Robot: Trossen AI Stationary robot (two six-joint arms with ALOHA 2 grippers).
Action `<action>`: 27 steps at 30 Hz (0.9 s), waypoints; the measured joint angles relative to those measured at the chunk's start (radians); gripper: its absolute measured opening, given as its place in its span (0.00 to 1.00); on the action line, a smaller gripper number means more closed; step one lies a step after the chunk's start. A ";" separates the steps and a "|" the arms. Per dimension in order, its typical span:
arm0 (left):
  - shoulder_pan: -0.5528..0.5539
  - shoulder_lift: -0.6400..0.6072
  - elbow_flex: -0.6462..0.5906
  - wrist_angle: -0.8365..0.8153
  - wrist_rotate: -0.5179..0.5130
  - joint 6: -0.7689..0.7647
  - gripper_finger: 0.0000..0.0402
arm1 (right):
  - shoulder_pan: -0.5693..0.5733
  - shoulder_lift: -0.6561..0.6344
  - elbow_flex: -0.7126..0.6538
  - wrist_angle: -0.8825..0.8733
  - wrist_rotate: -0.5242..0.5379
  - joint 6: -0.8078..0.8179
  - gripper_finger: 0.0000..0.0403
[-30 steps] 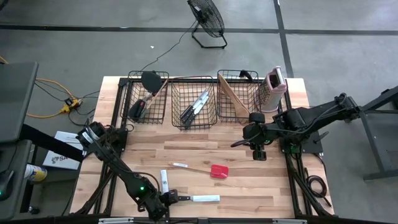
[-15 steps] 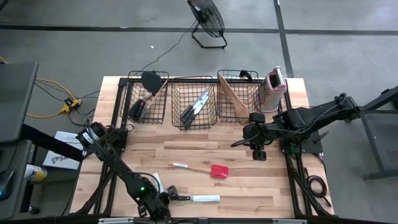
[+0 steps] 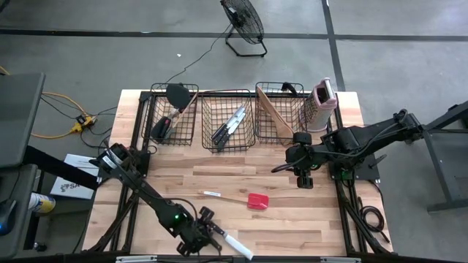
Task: Pick & Place Kitchen Items
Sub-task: Put the black knife into the middle black wire basket
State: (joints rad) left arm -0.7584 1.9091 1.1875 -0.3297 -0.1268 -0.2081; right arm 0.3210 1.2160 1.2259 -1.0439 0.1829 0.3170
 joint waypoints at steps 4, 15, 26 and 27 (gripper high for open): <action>0.000 0.000 0.047 -0.011 -0.033 0.029 0.16 | 0.000 0.000 0.000 0.000 0.000 -0.004 0.37; 0.059 -0.003 0.200 -0.220 -0.147 0.066 0.16 | 0.000 0.000 0.000 0.000 -0.002 -0.033 0.37; 0.253 -0.006 0.358 -0.365 -0.357 0.238 0.16 | 0.000 0.000 0.000 0.000 -0.001 -0.052 0.37; 0.276 -0.006 0.370 -0.365 -0.379 0.238 0.16 | 0.000 0.000 0.000 0.000 -0.001 -0.052 0.37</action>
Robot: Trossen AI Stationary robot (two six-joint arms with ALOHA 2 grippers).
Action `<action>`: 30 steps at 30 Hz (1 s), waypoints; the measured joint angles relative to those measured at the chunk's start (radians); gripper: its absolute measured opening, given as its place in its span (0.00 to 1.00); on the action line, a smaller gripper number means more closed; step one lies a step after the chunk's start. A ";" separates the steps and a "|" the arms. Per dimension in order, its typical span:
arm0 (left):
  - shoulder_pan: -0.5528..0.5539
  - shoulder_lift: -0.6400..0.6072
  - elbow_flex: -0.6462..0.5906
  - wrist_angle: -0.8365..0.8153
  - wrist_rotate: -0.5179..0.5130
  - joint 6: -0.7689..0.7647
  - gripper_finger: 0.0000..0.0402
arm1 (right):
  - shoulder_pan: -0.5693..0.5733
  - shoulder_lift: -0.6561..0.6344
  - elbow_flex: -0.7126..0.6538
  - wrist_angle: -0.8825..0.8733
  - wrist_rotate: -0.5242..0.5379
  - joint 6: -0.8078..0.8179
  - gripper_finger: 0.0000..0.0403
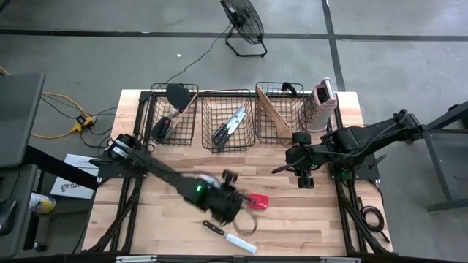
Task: Pick & Place Kitchen Items
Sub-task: Put the black knife into the middle black wire basket
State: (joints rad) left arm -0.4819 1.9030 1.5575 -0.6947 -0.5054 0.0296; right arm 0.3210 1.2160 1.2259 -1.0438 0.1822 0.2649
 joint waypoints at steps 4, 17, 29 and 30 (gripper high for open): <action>0.093 0.000 0.050 0.003 -0.091 -0.029 0.16 | 0.000 0.000 0.000 0.000 0.000 0.000 0.37; 0.365 -0.002 0.162 0.004 -0.226 -0.343 0.16 | 0.000 0.000 0.000 0.002 0.001 0.003 0.37; 0.563 -0.002 0.162 0.011 -0.194 -0.461 0.16 | 0.000 0.000 0.000 0.037 0.001 0.000 0.37; 0.578 -0.002 0.162 0.010 -0.186 -0.468 0.16 | 0.000 0.000 0.000 0.037 0.001 0.000 0.37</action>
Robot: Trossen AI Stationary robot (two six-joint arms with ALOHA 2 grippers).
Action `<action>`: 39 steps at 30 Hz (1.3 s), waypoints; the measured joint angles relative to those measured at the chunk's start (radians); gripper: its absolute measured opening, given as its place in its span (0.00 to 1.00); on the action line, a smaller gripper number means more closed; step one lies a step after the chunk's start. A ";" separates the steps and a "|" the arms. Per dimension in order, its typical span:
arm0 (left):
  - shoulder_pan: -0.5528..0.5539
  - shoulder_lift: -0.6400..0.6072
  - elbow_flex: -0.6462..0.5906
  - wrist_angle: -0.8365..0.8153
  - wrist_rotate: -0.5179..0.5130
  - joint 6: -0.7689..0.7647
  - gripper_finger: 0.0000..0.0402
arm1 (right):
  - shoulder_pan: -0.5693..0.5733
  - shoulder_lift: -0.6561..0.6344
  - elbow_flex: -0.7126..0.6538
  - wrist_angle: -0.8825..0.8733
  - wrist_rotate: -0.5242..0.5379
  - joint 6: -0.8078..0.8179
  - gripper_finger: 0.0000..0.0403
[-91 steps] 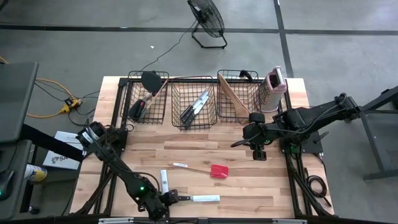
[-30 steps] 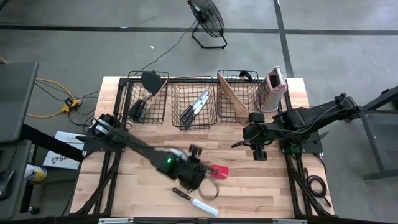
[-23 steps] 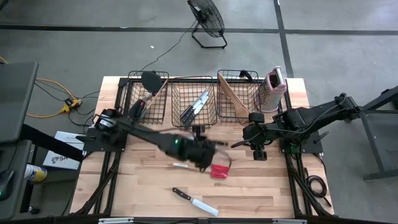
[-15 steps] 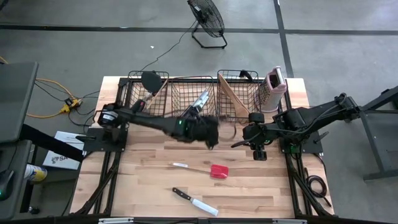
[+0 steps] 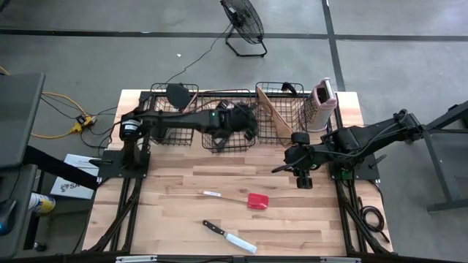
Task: Pick & Place Kitchen Items
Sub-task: Put the black knife into the middle black wire basket
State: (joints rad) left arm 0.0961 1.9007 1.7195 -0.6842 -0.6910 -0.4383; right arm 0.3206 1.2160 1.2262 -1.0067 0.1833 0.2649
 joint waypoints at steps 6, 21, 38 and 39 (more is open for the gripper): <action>0.086 0.000 0.000 -0.005 0.057 -0.026 0.16 | 0.000 0.000 0.000 0.001 0.000 0.000 0.37; 0.258 0.000 0.000 -0.134 0.297 -0.180 0.16 | 0.000 0.000 0.000 0.040 0.001 -0.008 0.37; 0.258 0.096 0.001 -0.131 0.340 -0.143 0.16 | 0.000 0.000 0.000 0.054 0.001 -0.008 0.37; 0.257 0.106 0.001 -0.134 0.342 -0.143 0.16 | 0.000 0.000 0.000 0.054 0.001 -0.008 0.37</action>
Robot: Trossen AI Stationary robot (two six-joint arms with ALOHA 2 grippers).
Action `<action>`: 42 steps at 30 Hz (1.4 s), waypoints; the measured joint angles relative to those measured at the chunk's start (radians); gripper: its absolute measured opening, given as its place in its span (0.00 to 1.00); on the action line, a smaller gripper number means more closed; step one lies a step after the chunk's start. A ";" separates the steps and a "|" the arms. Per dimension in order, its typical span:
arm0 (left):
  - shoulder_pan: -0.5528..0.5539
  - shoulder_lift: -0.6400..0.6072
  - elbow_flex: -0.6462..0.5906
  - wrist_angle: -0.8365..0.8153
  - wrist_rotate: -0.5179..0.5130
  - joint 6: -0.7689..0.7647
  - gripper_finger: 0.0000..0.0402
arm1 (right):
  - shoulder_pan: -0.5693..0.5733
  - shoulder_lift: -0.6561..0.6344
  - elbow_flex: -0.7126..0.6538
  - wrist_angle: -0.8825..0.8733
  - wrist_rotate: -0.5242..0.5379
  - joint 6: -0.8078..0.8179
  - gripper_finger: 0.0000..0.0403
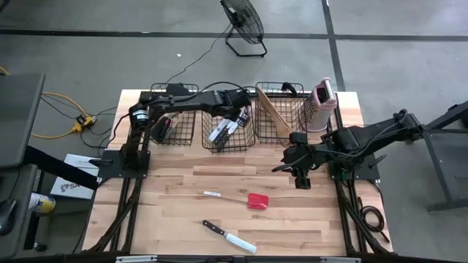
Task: Pick & Place Kitchen Items
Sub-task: Put the black knife into the middle black wire basket
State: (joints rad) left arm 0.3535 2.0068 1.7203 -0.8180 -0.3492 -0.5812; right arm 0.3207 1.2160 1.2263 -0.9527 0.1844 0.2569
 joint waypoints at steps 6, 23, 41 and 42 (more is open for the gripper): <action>0.001 0.045 0.000 0.008 0.002 0.000 0.16 | 0.000 0.000 0.000 0.000 0.000 -0.001 0.37; 0.007 0.088 -0.002 0.001 0.021 -0.059 0.16 | 0.000 0.000 0.000 0.000 0.000 0.000 0.37; 0.006 0.059 0.000 -0.002 0.051 -0.024 0.32 | 0.000 0.000 0.000 -0.002 -0.001 0.004 0.37; 0.006 0.051 0.000 -0.008 0.051 -0.023 0.32 | 0.000 0.000 0.000 -0.002 -0.002 0.004 0.37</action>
State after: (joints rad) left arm 0.3599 2.0580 1.7206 -0.8262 -0.2984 -0.6041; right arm 0.3210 1.2160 1.2263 -0.9547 0.1829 0.2607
